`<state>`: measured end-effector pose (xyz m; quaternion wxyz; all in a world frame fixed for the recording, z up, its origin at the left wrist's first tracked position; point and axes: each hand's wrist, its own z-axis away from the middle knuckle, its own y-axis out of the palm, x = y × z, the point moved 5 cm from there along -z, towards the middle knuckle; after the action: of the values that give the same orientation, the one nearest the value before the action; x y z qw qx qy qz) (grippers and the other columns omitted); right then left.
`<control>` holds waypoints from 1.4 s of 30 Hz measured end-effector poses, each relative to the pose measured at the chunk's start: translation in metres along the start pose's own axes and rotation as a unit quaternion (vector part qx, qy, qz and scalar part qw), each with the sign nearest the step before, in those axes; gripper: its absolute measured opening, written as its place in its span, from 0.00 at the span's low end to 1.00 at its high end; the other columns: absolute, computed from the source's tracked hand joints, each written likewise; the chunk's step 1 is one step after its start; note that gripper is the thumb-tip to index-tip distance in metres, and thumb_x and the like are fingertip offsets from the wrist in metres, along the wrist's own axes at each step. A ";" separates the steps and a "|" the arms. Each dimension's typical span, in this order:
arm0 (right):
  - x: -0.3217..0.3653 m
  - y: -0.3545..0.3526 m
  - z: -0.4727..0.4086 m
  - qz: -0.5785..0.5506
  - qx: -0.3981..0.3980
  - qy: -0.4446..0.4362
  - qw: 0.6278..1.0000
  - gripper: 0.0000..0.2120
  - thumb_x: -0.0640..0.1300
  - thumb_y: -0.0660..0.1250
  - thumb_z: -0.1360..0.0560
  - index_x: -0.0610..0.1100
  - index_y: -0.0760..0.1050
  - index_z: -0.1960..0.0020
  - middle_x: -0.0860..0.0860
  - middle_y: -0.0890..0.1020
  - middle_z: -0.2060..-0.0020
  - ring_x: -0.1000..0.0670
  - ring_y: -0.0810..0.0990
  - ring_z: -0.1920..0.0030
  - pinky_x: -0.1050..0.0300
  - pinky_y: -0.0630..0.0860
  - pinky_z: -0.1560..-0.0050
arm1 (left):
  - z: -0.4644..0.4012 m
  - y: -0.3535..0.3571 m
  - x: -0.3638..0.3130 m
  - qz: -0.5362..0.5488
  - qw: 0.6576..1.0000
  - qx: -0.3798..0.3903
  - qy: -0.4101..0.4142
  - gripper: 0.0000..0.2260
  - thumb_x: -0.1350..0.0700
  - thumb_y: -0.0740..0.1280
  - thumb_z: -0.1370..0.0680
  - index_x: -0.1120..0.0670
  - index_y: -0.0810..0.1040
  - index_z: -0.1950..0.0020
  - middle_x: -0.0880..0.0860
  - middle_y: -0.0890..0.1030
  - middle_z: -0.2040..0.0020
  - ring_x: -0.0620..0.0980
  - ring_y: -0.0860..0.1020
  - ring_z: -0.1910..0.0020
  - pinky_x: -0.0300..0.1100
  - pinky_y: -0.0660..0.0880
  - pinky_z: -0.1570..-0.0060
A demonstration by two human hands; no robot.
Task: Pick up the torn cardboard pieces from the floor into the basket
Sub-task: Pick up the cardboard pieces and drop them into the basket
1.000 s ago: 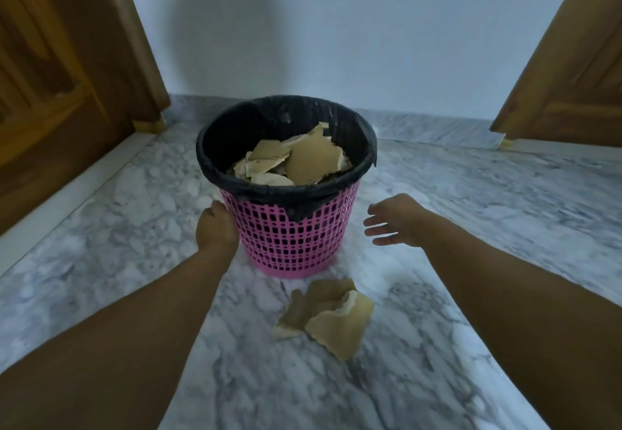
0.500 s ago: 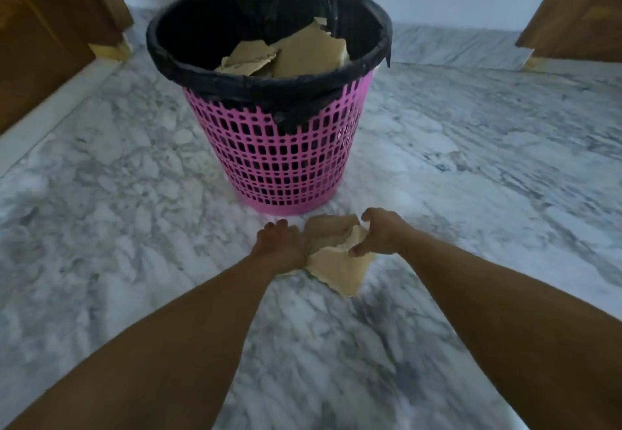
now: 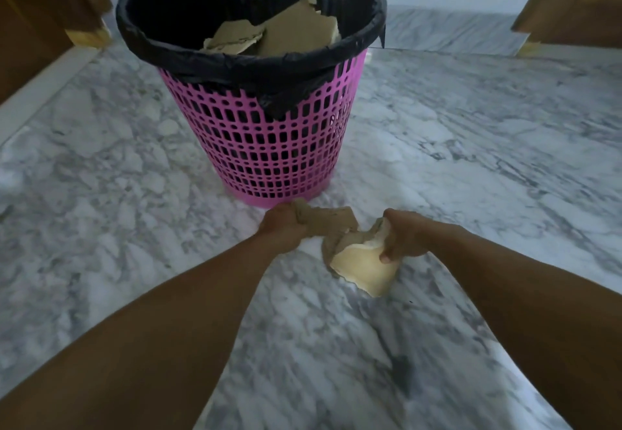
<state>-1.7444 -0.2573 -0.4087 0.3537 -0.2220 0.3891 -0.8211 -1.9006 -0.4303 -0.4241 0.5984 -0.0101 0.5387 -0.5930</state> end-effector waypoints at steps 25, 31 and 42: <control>0.091 0.016 0.012 -0.022 0.020 -0.073 0.997 0.40 0.60 0.82 0.44 0.47 0.71 0.39 0.50 0.77 0.45 0.48 0.76 0.49 0.53 0.74 0.51 | 0.031 -0.047 0.053 -0.072 0.993 -0.042 -0.083 0.18 0.52 0.68 0.24 0.60 0.76 0.38 0.58 0.80 0.42 0.56 0.78 0.42 0.41 0.72 0.47; 0.102 0.021 0.011 -0.062 0.067 -0.031 0.995 0.52 0.58 0.83 0.43 0.42 0.65 0.26 0.47 0.72 0.33 0.46 0.75 0.37 0.54 0.75 0.40 | 0.081 -0.039 0.068 0.187 0.949 0.069 -0.245 0.05 0.65 0.63 0.22 0.65 0.76 0.48 0.61 0.79 0.56 0.61 0.80 0.55 0.54 0.76 0.50; 0.096 0.020 0.019 -0.251 0.093 0.002 0.963 0.46 0.43 0.83 0.39 0.39 0.65 0.27 0.44 0.69 0.31 0.42 0.71 0.33 0.52 0.74 0.41 | 0.090 -0.020 0.057 0.292 0.925 0.040 -0.239 0.09 0.64 0.63 0.21 0.66 0.76 0.44 0.64 0.81 0.53 0.61 0.80 0.58 0.57 0.78 0.55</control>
<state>-1.7870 -0.3475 -0.4046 0.1544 -0.2771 0.2429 -0.9167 -1.8717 -0.5342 -0.4095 0.8561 0.0300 0.3343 -0.3931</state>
